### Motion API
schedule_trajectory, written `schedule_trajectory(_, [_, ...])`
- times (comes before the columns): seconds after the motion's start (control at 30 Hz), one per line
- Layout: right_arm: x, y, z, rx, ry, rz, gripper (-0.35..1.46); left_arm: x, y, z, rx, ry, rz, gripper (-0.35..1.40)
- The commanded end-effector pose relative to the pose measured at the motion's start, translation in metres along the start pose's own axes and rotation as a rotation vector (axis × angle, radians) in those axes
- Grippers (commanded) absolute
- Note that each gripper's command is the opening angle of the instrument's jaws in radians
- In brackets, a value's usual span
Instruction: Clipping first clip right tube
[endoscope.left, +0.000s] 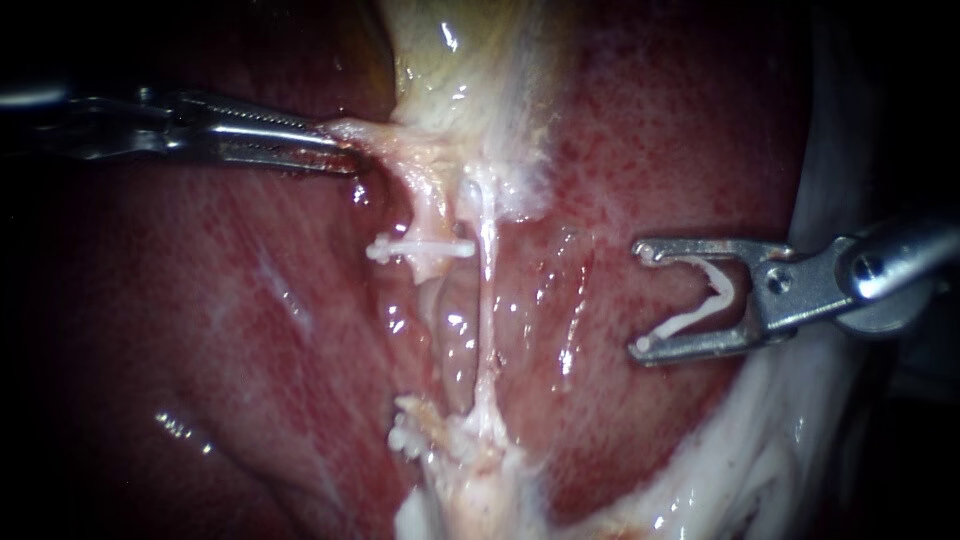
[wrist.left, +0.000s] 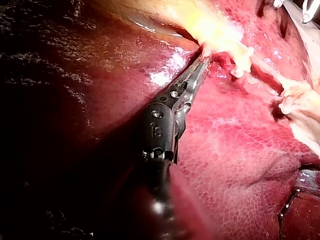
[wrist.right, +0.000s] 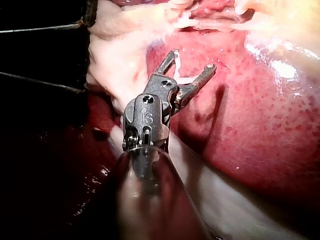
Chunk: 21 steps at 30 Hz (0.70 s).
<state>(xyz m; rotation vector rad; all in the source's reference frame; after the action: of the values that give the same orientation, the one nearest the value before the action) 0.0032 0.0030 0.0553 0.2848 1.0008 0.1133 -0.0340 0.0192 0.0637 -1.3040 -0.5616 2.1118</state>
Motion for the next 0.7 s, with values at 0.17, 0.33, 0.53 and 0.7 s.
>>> schedule_trajectory(0.17, [0.0000, 0.0000, 0.0002, 0.005, 0.002, 0.000, 0.50, 0.0006, 0.0004, -0.0011, -0.006, -0.001, -0.003, -0.35])
schedule_trajectory(0.33, [0.0000, -0.0001, 0.0002, 0.008, 0.003, 0.000, 0.50, 0.0030, 0.0009, -0.0047, 0.001, 0.006, -0.016, -0.35])
schedule_trajectory(0.53, [0.0003, -0.0001, 0.0007, 0.022, 0.004, 0.001, 0.50, 0.0047, 0.0014, -0.0076, 0.019, 0.028, 0.000, -0.35])
schedule_trajectory(0.7, [0.0011, -0.0006, 0.0024, 0.039, 0.034, 0.012, 0.50, 0.0046, 0.0015, -0.0074, 0.021, 0.028, 0.001, -0.35])
